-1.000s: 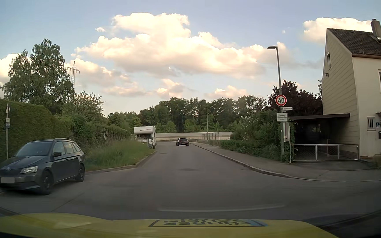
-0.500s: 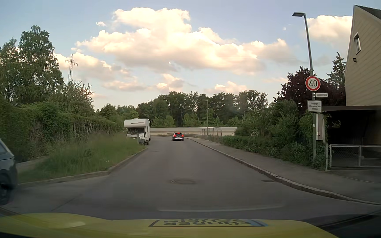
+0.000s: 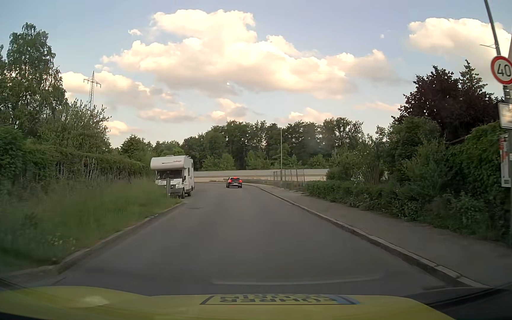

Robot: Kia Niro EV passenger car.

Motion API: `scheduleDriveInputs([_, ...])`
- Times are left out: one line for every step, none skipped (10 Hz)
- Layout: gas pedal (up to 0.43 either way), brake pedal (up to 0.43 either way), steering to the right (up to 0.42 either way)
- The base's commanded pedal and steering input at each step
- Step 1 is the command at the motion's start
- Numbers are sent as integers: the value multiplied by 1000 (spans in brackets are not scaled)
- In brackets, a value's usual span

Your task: Follow the waypoints while adhering to traffic rules and regulations

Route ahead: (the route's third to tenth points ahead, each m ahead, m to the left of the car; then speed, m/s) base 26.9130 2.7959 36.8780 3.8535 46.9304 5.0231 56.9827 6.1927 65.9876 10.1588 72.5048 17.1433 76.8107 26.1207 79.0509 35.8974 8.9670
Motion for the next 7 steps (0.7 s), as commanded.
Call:
scheduleDriveInputs([98,0,-13])
scheduleDriveInputs([87,0,-12])
scheduleDriveInputs([87,0,-12])
scheduleDriveInputs([87,0,-10])
scheduleDriveInputs([87,0,-10])
scheduleDriveInputs([67,0,-10])
scheduleDriveInputs([67,0,-6])
